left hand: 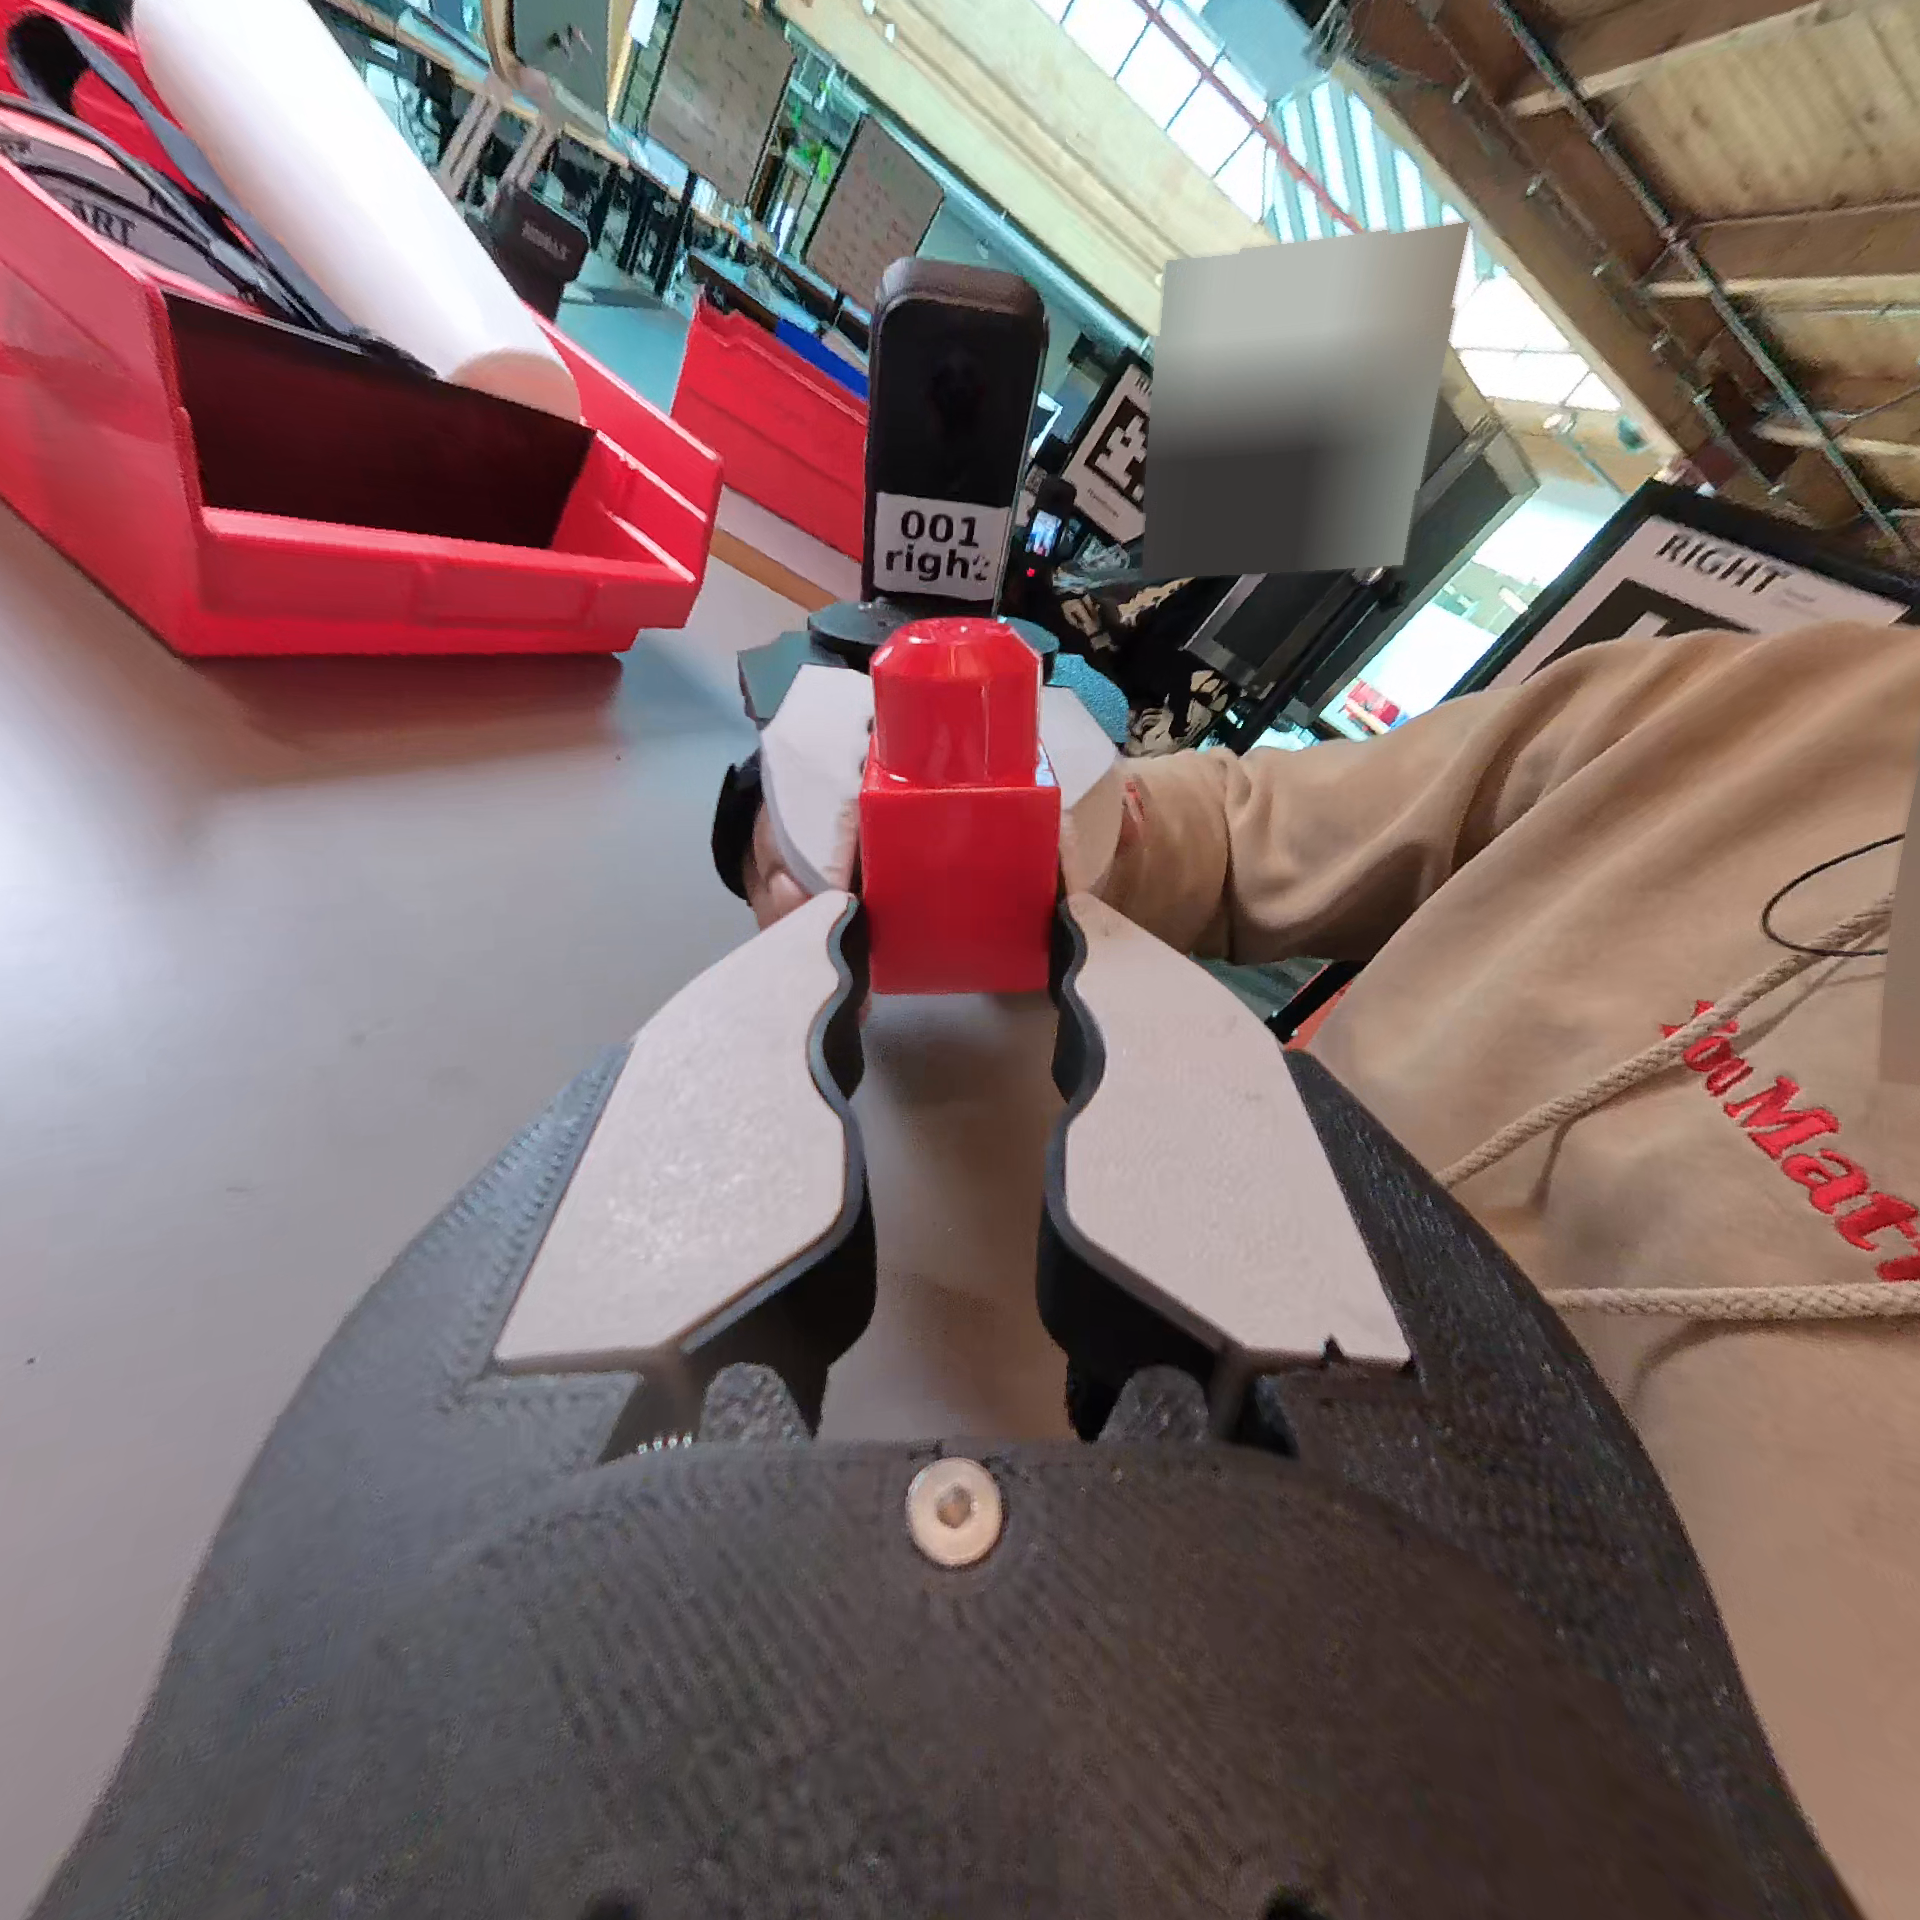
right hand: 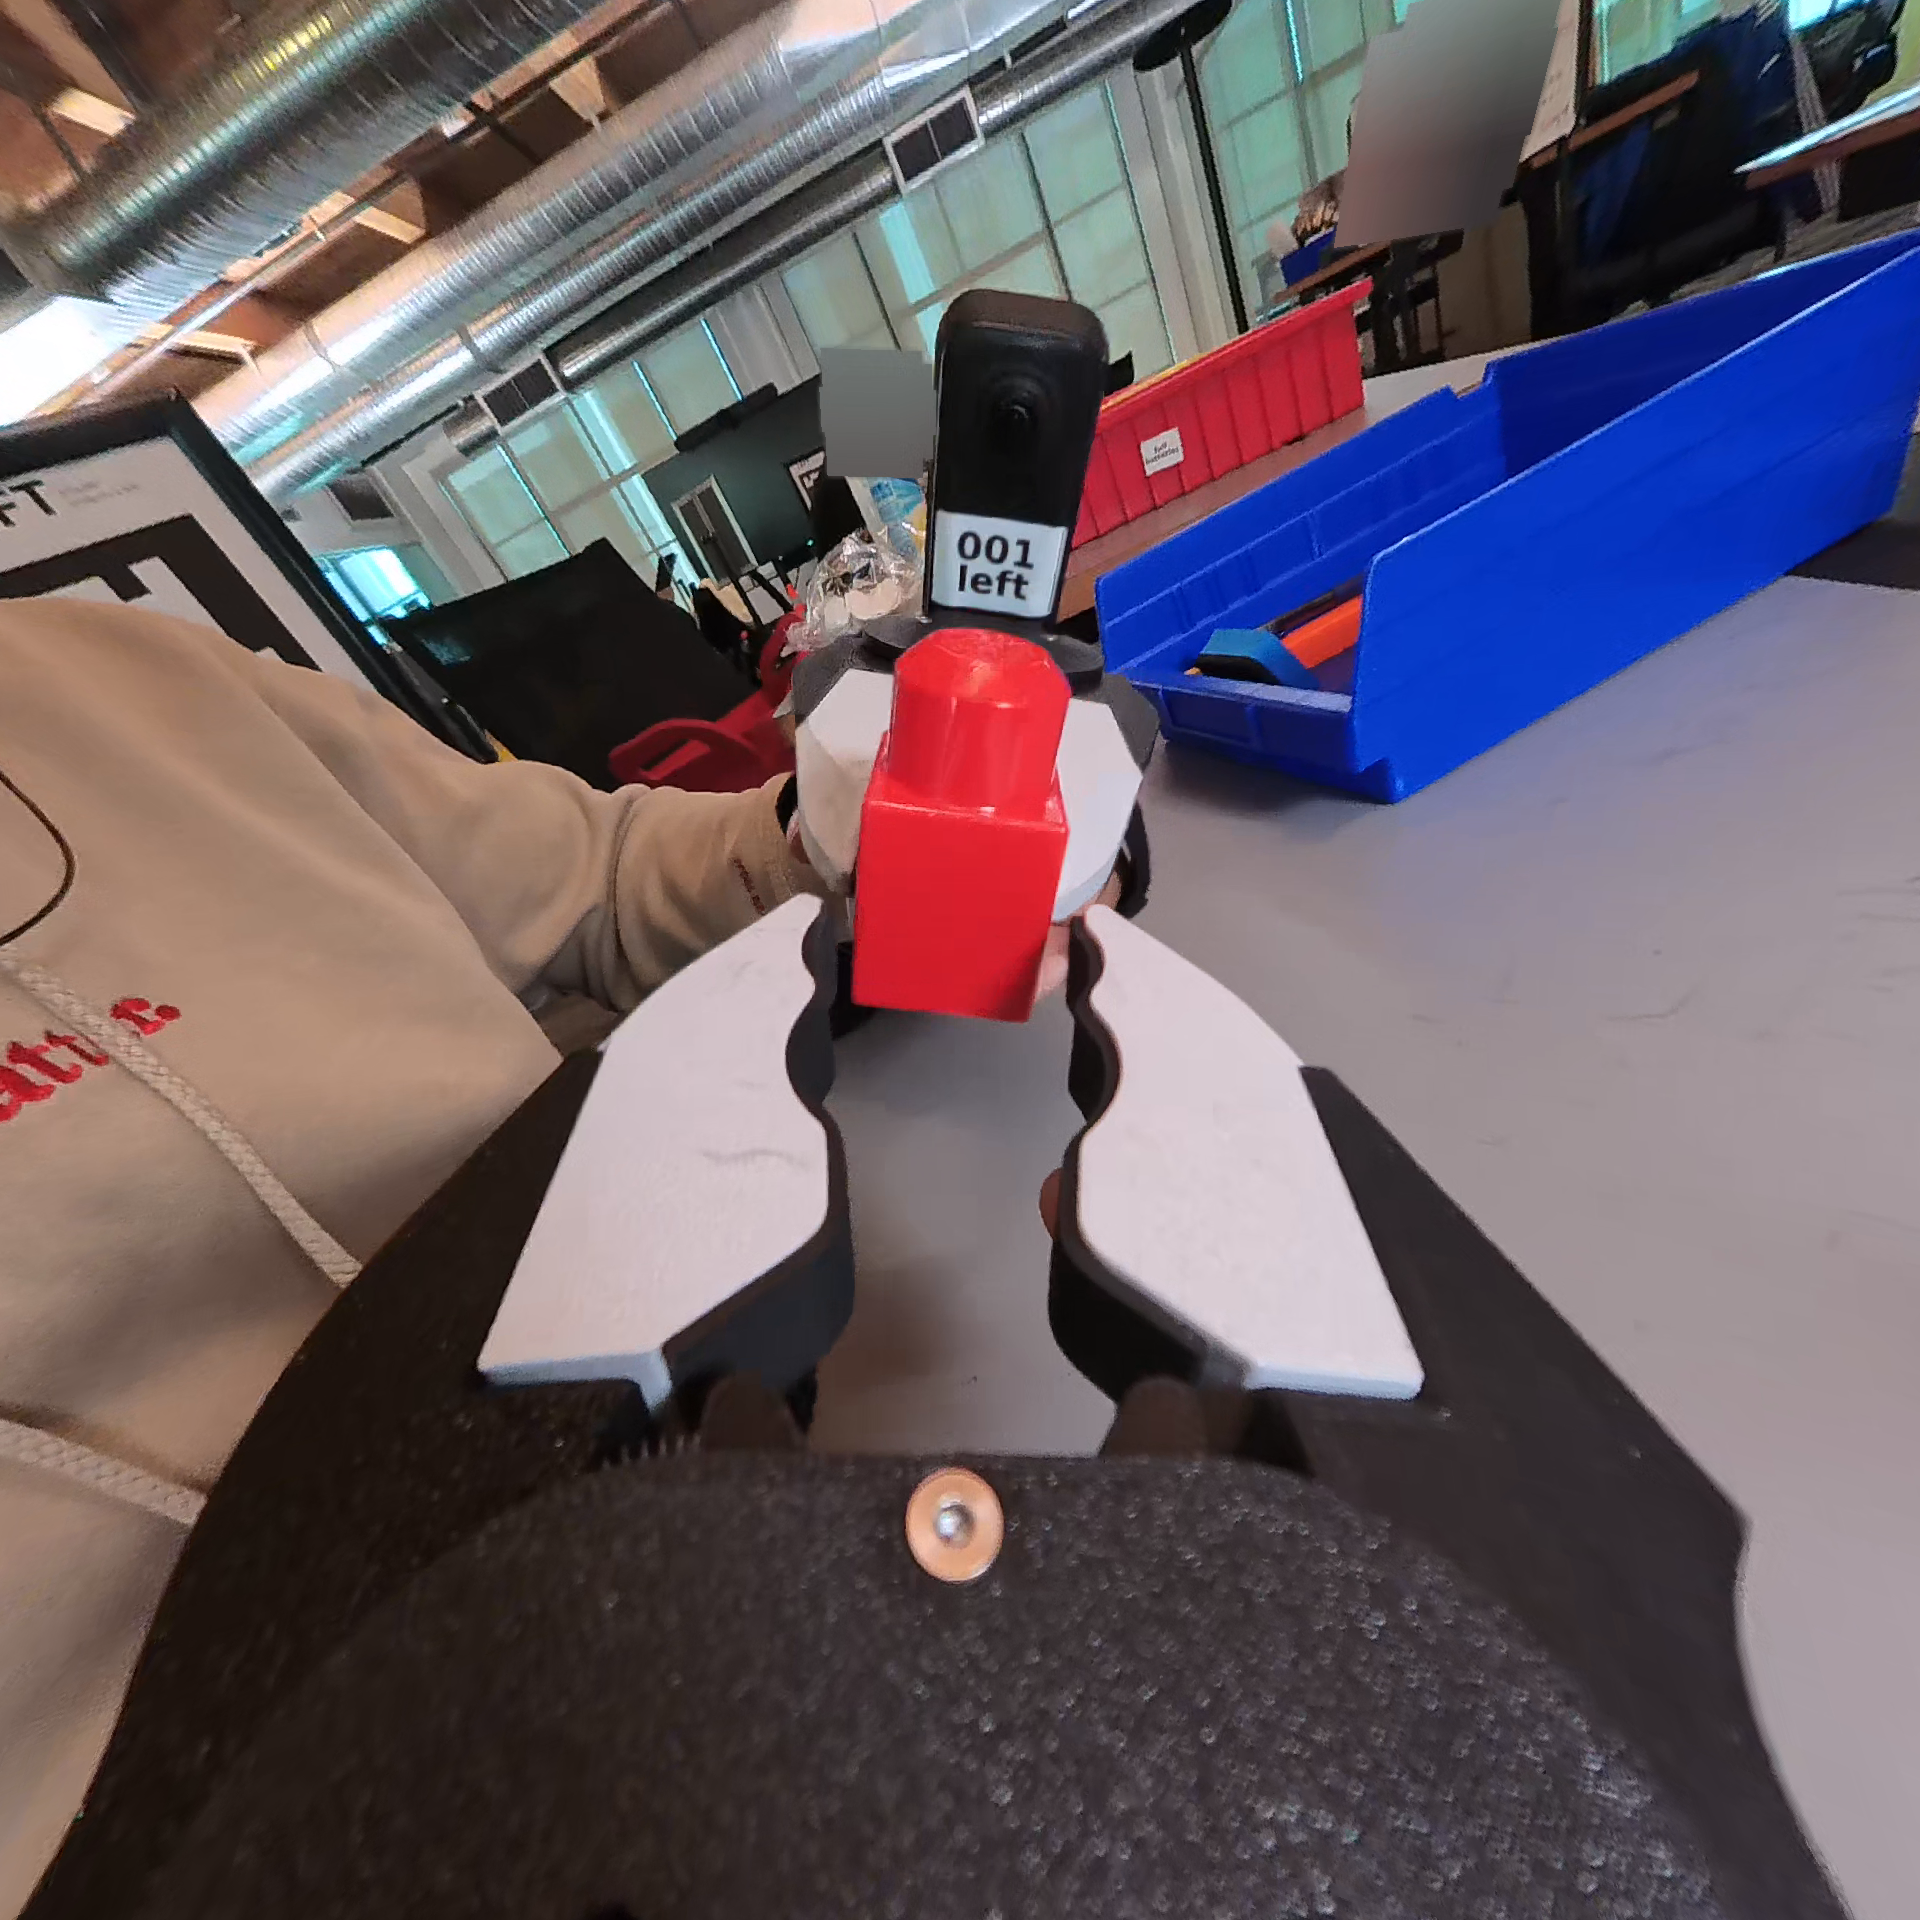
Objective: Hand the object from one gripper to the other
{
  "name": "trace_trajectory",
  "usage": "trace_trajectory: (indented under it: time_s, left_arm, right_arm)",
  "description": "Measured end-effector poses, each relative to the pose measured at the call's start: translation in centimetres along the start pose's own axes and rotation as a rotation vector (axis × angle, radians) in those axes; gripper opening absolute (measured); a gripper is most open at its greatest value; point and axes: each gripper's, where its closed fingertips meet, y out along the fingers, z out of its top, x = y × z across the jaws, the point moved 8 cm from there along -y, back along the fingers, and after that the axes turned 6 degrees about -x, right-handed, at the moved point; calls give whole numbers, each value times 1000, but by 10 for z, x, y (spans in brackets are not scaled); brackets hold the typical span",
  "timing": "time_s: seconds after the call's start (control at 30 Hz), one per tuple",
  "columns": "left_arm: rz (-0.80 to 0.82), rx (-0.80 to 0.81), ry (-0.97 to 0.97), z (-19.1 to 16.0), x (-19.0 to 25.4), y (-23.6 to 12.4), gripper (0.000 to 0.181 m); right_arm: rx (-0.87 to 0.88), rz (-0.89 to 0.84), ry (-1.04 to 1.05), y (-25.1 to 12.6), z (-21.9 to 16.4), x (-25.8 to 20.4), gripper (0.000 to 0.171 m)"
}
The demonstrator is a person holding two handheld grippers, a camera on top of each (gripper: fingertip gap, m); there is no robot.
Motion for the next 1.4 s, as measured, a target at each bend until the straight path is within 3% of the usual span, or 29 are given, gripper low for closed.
trace_trajectory:
  time_s: [0.27, 0.5, 0.63, 0.77, 0.9, 1.1, 1.23, 1.4]
  left_arm:
    - [24, 61, 37, 5, 2, -6, 43]
    - [62, -3, 84, 3, 5, -2, 35]
    - [91, -60, 105, 0, 2, -1, 35]
    - [92, -121, 131, -7, 4, 9, 35]
    - [79, -92, 121, -6, 3, 7, 35]
    - [60, -91, 135, -12, 3, 13, 53]
    - [83, -5, 87, -8, 1, 17, 37]
    - [203, -80, 104, -4, -7, 3, 36]
  right_arm:
    - [-12, -18, -54, 1, -2, -1, 35]
    - [-106, -54, -111, 9, -10, -3, 35]
    - [-4, -30, -57, -5, 3, -1, 41]
    - [-30, -31, -76, 2, -2, -4, 28]
    - [-27, -43, -90, 2, -2, -4, 27]
    - [175, -44, -64, -10, 11, -4, 28]
    - [199, -8, 33, -9, 9, 2, 28]
    - [66, -71, 17, -11, 5, 12, 28]
